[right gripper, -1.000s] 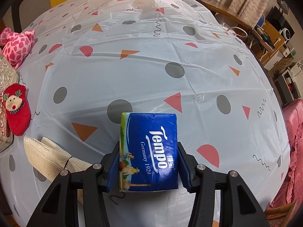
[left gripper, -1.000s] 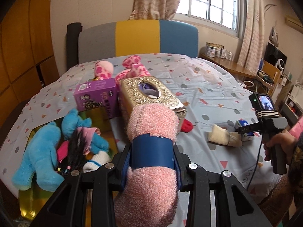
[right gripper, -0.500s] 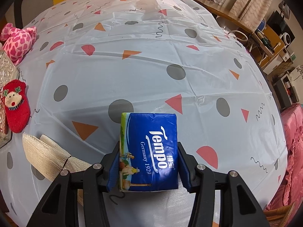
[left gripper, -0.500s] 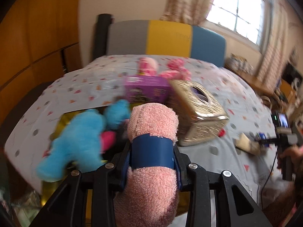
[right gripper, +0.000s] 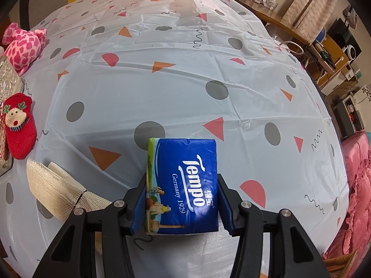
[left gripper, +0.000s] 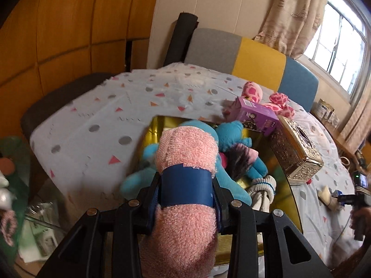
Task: Organize soft objects
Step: 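Carry the pink towel roll into the gold tray with the left tool, open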
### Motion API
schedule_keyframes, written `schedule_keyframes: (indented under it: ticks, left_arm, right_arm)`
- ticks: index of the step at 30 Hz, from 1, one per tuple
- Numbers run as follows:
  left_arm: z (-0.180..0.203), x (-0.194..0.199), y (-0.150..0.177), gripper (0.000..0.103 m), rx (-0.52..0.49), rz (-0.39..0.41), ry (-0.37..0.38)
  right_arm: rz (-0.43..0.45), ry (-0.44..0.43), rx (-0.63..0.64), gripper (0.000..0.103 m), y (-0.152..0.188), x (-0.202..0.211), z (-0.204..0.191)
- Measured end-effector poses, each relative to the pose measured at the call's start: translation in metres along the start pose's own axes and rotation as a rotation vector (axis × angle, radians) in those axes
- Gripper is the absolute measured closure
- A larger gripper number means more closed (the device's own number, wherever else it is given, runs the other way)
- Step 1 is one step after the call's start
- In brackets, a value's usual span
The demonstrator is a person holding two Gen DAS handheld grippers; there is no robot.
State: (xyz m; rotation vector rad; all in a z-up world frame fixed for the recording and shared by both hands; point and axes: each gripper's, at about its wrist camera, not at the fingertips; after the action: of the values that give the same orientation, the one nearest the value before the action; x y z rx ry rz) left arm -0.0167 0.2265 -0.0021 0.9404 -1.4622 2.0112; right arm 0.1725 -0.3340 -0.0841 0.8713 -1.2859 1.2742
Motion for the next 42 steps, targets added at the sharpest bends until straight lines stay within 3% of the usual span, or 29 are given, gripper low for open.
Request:
schedule_keyframes:
  ticks: [7, 19, 25, 28, 31, 33, 39, 42]
  left_arm:
    - [0.018, -0.025, 0.008, 0.062, -0.050, -0.029, -0.001]
    - [0.027, -0.033, 0.017, 0.033, -0.087, -0.062, -0.019]
    - [0.026, -0.014, 0.009, 0.027, -0.053, 0.019, -0.067]
    - [0.029, -0.011, 0.006, 0.026, -0.062, 0.029, -0.140]
    - [0.037, -0.004, 0.005, 0.012, -0.082, 0.053, -0.174]
    - [0.042, 0.000, 0.003, 0.005, -0.091, 0.067, -0.177]
    - [0.057, 0.011, 0.002, 0.002, -0.111, 0.089, -0.174]
    - [0.060, 0.010, 0.004, 0.001, -0.115, 0.083, -0.160]
  right_arm:
    - [0.001, 0.003, 0.002, 0.050, 0.001, 0.001, 0.000]
    - [0.002, 0.009, 0.004, 0.050, 0.002, 0.003, -0.001]
    - [0.002, 0.010, 0.005, 0.050, 0.002, 0.002, 0.000]
    - [0.002, 0.012, 0.009, 0.050, 0.002, 0.003, 0.000]
    - [0.003, 0.018, 0.018, 0.050, 0.001, 0.004, -0.001]
    - [0.004, 0.021, 0.022, 0.050, 0.001, 0.004, -0.002]
    - [0.013, 0.027, 0.009, 0.051, 0.001, 0.009, -0.001]
    - [0.075, -0.005, -0.030, 0.051, 0.003, 0.023, 0.007]
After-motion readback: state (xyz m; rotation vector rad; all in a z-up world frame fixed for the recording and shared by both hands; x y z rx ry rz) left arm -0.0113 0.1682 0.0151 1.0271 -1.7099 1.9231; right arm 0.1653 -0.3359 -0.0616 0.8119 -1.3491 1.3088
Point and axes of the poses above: each gripper's, at about its wrist camera, not at the fingertips, and x roughly against the way its jaws point, z to its right, y to its underside, and after that the axes turned 9 degrees about -z, right-handed
